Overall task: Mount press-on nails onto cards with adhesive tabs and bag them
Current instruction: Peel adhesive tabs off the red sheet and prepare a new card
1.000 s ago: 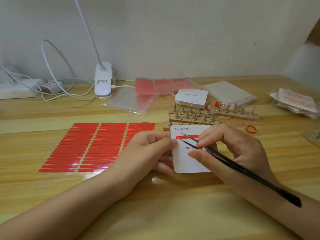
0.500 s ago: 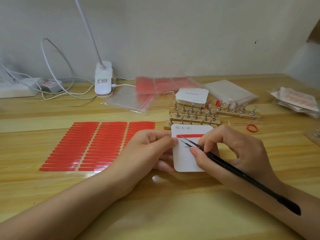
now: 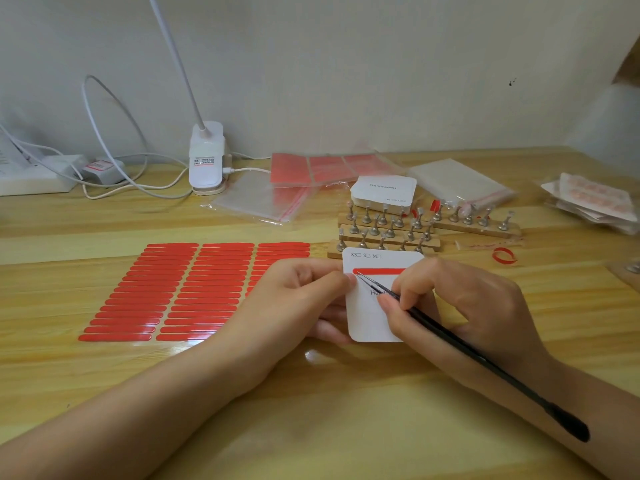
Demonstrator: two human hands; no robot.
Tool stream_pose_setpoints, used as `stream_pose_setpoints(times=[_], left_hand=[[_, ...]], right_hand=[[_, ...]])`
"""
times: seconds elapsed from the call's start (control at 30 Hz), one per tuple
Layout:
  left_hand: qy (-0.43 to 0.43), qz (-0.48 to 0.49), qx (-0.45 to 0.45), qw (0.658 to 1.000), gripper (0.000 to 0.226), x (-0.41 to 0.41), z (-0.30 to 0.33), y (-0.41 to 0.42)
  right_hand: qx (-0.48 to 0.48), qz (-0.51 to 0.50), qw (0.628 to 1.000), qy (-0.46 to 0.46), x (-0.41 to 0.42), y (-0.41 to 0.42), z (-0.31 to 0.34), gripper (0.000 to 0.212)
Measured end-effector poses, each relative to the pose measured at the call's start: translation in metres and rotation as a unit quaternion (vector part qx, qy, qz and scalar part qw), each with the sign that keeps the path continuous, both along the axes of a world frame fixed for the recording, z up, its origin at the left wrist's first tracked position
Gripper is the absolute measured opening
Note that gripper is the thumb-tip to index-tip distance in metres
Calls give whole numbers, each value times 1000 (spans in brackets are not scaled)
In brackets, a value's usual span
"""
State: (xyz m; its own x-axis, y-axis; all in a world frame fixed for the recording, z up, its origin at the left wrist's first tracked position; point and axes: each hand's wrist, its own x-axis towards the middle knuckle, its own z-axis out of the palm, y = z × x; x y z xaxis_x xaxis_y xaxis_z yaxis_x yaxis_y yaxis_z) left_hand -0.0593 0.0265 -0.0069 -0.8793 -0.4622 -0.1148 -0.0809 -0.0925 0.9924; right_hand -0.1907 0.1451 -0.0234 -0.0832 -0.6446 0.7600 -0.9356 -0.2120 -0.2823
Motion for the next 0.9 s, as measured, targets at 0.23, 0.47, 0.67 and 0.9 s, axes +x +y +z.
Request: stream_pose_setpoints(times=[0.23, 0.47, 0.67, 0.9], left_hand=[[-5, -1, -10, 1000, 28, 0, -1, 0], [-9, -1, -12, 1000, 25, 0, -2, -1], [-4, -15, -7, 1000, 25, 0, -2, -1], [-3, -18, -4, 1000, 25, 0, -3, -2]], right_hand=[[8, -6, 1000, -15, 1, 0, -1, 17], [40, 12, 985, -170, 5, 2, 0, 13], [48, 31, 970, -238, 6, 1, 2, 13], [56, 50, 963, -260, 4, 0, 1, 11]])
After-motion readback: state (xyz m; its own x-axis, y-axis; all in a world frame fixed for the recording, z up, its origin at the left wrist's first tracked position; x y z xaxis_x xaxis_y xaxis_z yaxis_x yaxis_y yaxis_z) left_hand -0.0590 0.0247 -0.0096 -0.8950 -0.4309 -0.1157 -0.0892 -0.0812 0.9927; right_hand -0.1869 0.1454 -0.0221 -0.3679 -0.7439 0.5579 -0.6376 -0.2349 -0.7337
